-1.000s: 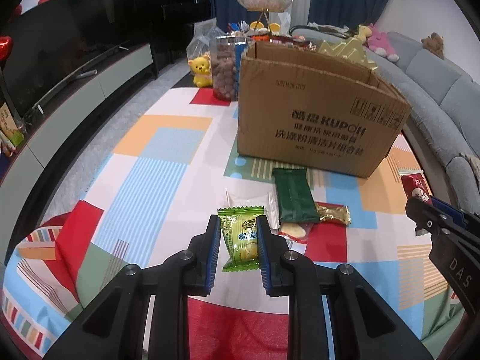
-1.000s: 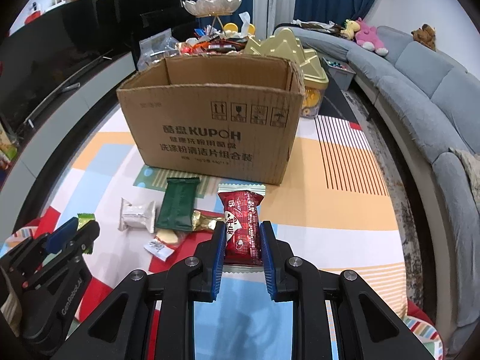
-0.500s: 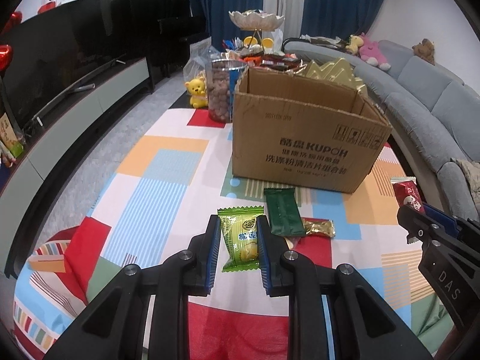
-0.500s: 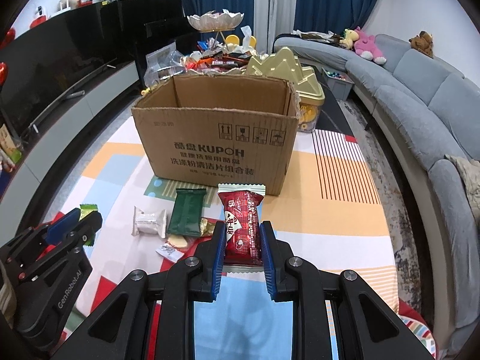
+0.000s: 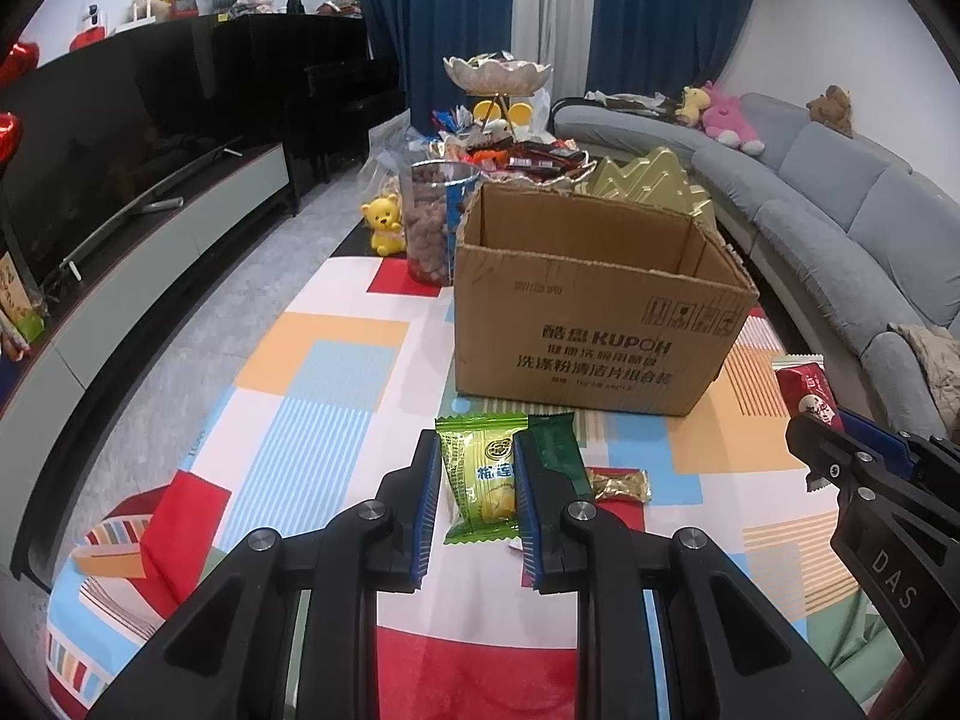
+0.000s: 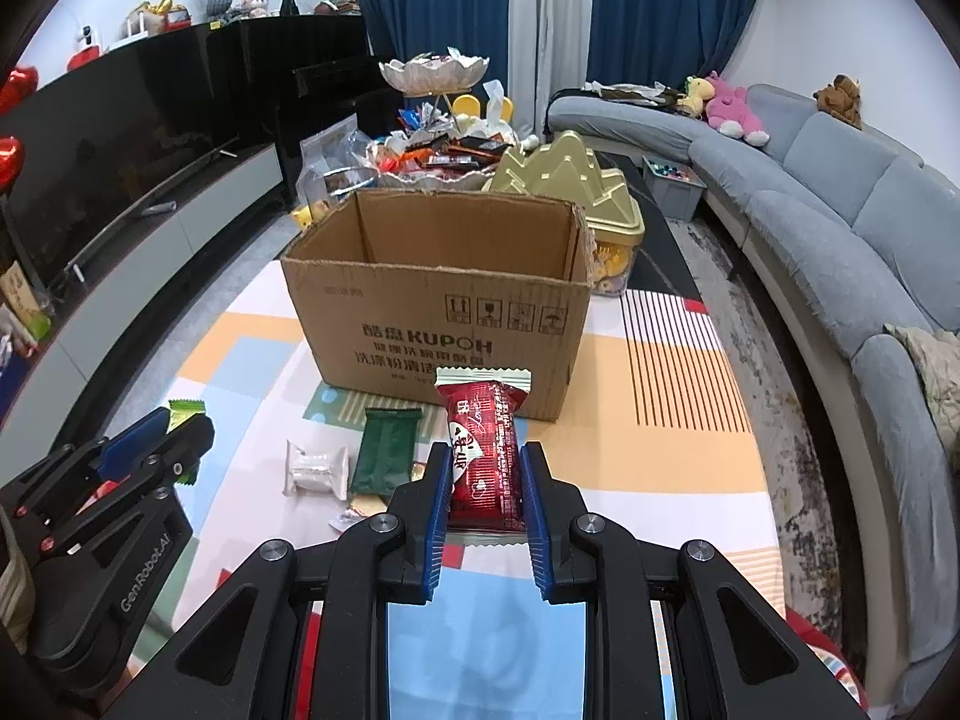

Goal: Organize snacks
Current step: 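Lift both snacks and carry them over the cardboard box, then open the left tool over the box while the right tool releases the red bar, then withdraw both tools from the box toward the remaining snacks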

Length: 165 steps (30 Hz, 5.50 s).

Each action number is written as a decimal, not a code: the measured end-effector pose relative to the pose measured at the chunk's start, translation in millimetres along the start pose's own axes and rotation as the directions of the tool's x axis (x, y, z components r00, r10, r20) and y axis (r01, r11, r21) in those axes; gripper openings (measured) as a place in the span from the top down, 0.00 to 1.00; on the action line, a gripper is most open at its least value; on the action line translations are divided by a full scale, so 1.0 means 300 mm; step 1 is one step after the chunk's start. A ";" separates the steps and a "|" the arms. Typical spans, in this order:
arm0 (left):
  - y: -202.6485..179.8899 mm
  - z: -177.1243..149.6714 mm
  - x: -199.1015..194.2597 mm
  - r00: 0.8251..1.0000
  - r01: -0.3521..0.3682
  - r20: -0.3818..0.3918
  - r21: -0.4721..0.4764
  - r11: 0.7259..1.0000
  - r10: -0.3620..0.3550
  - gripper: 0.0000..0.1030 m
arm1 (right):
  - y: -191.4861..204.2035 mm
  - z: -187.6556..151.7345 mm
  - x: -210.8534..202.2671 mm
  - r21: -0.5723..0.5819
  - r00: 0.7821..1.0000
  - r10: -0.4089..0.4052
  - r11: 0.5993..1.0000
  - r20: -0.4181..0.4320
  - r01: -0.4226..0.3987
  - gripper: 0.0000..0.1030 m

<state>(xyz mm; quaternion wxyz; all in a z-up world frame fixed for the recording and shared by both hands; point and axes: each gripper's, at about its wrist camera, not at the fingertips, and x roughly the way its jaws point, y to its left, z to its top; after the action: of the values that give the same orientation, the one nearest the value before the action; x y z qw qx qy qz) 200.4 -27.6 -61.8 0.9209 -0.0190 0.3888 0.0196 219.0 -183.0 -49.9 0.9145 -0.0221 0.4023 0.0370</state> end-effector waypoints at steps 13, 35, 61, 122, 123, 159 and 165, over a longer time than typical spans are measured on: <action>-0.005 0.076 -0.024 0.999 0.033 0.028 0.010 0.999 -0.033 0.77 | -0.007 0.060 -0.046 0.005 0.999 -0.002 1.000 0.047 0.002 0.76; -0.035 0.279 -0.014 0.993 0.079 0.087 0.051 0.996 -0.083 0.77 | -0.035 0.203 -0.049 0.018 0.994 -0.010 1.000 0.106 0.008 0.76; -0.077 0.498 0.177 0.989 0.089 0.107 0.097 0.991 -0.100 0.76 | -0.069 0.397 0.115 0.033 0.992 -0.014 0.999 0.122 0.010 0.76; -0.019 0.512 0.295 0.998 0.068 0.009 0.119 0.991 -0.069 0.29 | -0.093 0.424 0.221 0.027 0.996 -0.023 0.999 0.087 0.020 0.44; -0.016 0.508 0.292 0.998 0.066 0.008 0.118 0.991 -0.067 0.29 | -0.090 0.420 0.218 0.025 0.996 -0.022 0.999 0.085 0.020 0.44; 0.042 0.217 0.305 0.986 0.030 -0.164 0.095 0.995 -0.014 0.26 | -0.049 0.203 0.235 0.006 0.999 -0.023 1.000 -0.036 0.023 0.33; 0.040 0.165 0.331 0.980 0.032 -0.201 0.090 0.995 -0.013 0.26 | -0.045 0.153 0.263 0.003 0.998 -0.018 1.000 -0.068 0.018 0.33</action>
<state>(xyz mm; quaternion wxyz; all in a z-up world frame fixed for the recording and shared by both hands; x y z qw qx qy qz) 304.3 -11.0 -98.9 0.8772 0.0177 0.4797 -0.0109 306.9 -189.2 -76.9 0.9007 -0.0254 0.4329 0.0273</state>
